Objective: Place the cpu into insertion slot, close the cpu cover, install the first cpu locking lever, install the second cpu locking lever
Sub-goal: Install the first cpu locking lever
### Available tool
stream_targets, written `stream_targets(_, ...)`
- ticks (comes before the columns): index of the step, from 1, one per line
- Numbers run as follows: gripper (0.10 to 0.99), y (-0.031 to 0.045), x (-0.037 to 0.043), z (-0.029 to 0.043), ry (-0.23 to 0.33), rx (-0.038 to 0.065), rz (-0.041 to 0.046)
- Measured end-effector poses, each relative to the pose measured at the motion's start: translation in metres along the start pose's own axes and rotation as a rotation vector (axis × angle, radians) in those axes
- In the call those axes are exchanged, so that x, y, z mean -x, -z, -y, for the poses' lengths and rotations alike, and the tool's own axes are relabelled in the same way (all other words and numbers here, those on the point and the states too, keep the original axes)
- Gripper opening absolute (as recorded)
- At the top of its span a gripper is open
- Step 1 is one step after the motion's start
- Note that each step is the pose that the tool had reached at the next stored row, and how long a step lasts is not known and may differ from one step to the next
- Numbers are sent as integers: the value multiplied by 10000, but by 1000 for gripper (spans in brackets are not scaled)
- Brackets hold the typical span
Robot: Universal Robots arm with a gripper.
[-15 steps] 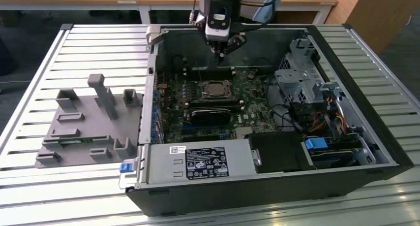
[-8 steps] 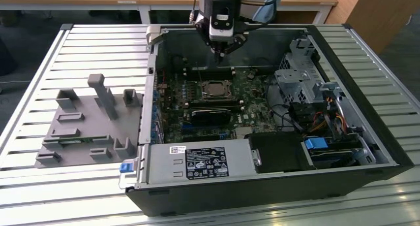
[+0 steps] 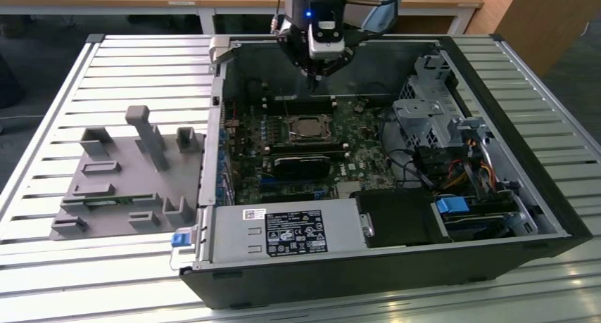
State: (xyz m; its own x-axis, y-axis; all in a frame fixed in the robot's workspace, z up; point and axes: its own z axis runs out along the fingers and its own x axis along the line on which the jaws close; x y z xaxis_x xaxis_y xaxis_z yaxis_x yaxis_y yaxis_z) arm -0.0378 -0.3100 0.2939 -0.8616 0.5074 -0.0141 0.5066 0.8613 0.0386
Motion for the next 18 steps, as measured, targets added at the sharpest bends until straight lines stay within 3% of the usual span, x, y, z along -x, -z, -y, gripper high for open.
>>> stream_targets(18,106,-7,0,0,2821,39,-109)
